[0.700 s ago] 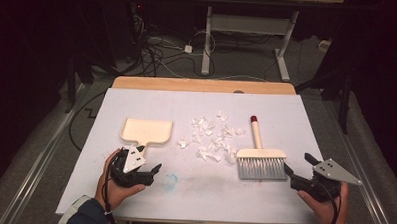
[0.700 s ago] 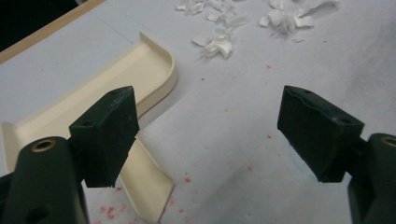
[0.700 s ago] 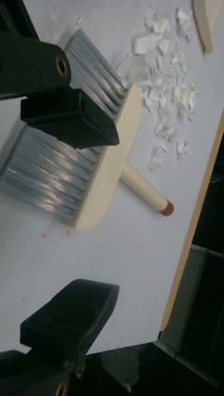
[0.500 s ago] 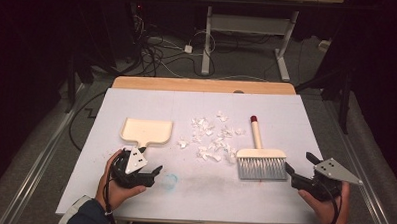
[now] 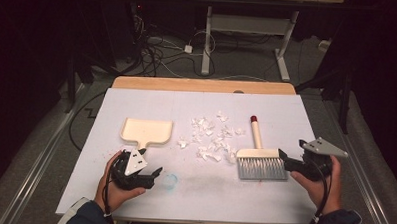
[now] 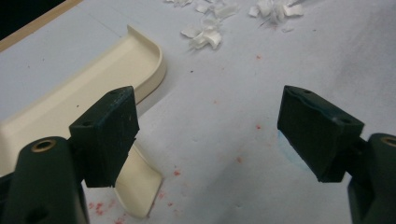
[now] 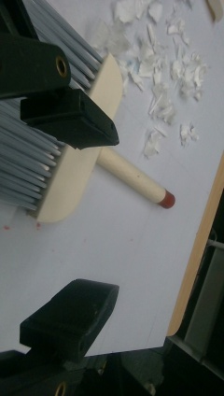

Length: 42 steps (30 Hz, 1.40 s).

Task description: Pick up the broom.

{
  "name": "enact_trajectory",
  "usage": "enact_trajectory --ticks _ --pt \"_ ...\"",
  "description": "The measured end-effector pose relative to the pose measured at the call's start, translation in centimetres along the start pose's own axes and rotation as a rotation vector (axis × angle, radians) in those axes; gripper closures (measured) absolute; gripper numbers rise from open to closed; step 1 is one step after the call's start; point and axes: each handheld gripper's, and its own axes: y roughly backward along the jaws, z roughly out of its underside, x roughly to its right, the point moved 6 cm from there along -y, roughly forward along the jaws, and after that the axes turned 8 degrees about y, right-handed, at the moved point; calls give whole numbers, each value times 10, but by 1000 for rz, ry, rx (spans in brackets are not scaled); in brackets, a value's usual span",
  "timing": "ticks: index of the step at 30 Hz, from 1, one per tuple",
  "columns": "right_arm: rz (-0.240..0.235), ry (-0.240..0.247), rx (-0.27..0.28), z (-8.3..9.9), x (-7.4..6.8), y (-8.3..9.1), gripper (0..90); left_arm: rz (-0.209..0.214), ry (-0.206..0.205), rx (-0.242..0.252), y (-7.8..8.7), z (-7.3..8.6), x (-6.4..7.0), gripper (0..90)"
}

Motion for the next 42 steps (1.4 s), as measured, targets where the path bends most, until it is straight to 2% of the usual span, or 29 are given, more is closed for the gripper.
enact_trajectory --ticks 1,2,3,4,5,7,8,9,10,12,17,19,20,21,25,26,27,28,30,31,33,37,39,42 --pt "0 0 0 0 0 0 244 7 15 -5 0 1 1 203" --pt "-14 -6 -23 -9 2 -8 245 9 14 -9 0 1 1 203" --pt "-14 -6 -23 -9 2 -8 245 4 4 -5 -1 1 0 203" --pt "-29 -31 -45 -17 4 -18 245 7 13 -13 -1 2 1 203" --pt "-29 -31 -45 -17 4 -18 245 9 14 -14 -1 2 1 203" --pt "-57 -53 -83 -26 4 -29 247 11 12 -16 -1 2 1 203" --pt "-55 -55 -93 -29 4 -32 254 11 12 -15 -1 2 1 203" --pt "-62 -52 -137 -35 3 -43 274 8 3 -9 -1 1 1 203" --pt "-62 -52 -137 -35 3 -43 274 8 1 -10 -1 1 1 203" --pt "-73 -63 -209 -42 0 -64 300 7 1 -10 0 1 1 203" --pt "-82 -71 -346 -41 -10 -100 357 16 11 -15 1 2 3 203" --pt "-100 -100 -381 -39 -13 -111 385 21 20 -18 1 3 2 203" --pt "-100 -100 -381 -39 -13 -111 385 19 14 -15 1 3 2 203" --pt "-101 -111 -414 -38 -18 -119 401 24 25 -24 2 4 3 203" --pt "-95 -87 -489 -34 -27 -130 477 19 15 -16 2 4 2 203" --pt "-95 -87 -489 -34 -27 -130 477 18 15 -15 3 4 2 203" --pt "-97 -86 -526 -29 -30 -135 538 22 25 -20 3 5 3 203" --pt "-106 -94 -539 -27 -31 -137 565 21 26 -20 3 5 3 203" --pt "-114 -111 -527 -27 -32 -137 582 20 24 -23 4 5 3 203" --pt "-123 -113 -523 -27 -32 -137 632 21 24 -24 4 5 2 203" --pt "-122 -119 -518 -27 -33 -136 634 22 24 -29 3 6 2 203" --pt "-112 -143 -513 -26 -32 -136 663 45 35 -43 1 7 4 201" --pt "-103 -160 -486 -25 -31 -136 709 50 33 -53 0 9 4 201" --pt "-95 -172 -469 -24 -30 -135 709 57 32 -60 -1 9 4 201"
